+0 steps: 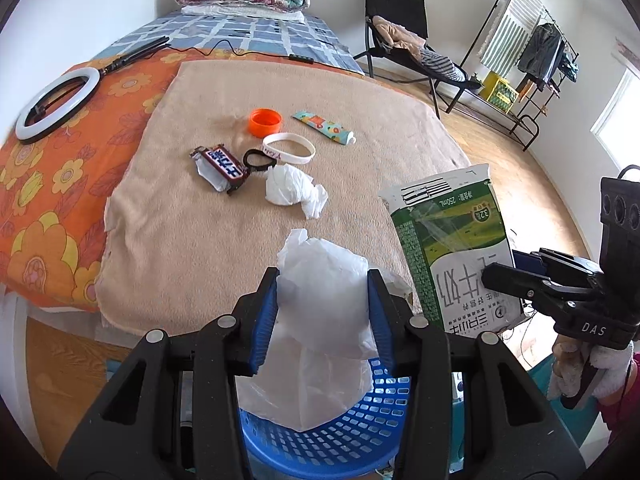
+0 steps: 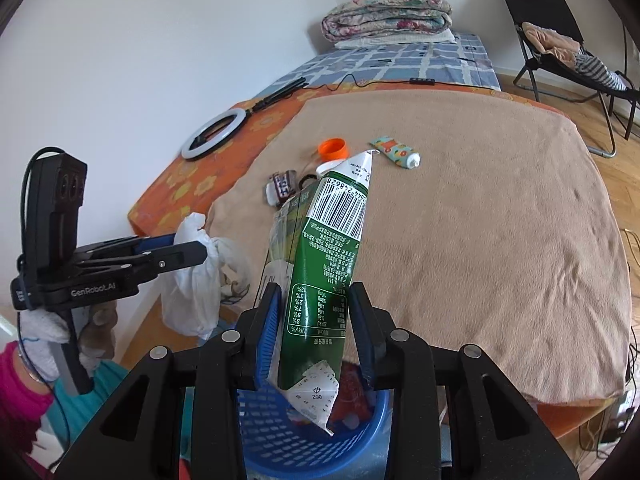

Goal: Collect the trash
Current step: 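Carry tissues and carton over the blue basket and open both tools, then move both tools back over the bed toward the remaining items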

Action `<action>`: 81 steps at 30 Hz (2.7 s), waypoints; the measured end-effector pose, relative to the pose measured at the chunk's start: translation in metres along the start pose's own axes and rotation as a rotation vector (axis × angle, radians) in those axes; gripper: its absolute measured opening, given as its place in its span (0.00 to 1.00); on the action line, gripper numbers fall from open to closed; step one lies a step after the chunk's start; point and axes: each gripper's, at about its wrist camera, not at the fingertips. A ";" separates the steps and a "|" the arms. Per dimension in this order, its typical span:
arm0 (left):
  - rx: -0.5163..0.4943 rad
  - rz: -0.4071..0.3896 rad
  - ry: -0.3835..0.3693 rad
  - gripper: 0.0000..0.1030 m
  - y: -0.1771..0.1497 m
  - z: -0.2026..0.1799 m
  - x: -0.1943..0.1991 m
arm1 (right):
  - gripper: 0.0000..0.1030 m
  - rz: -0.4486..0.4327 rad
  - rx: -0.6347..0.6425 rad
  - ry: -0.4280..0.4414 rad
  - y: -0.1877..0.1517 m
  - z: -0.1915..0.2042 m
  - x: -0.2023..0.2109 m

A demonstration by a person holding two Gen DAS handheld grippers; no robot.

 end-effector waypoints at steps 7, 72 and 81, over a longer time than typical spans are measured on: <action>-0.003 0.026 0.002 0.42 -0.028 -0.005 -0.003 | 0.32 0.070 0.028 0.014 -0.030 0.009 -0.008; -0.001 0.191 0.088 0.66 -0.082 0.000 -0.057 | 0.57 0.281 0.055 -0.077 -0.084 0.012 -0.062; 0.010 0.147 0.106 0.73 -0.055 0.002 -0.046 | 0.62 0.213 0.045 -0.130 -0.065 0.007 -0.051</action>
Point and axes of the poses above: each gripper's, at about its wrist camera, not at the fingertips, and x roughly against the way its jaws point, z to its left, y to its top
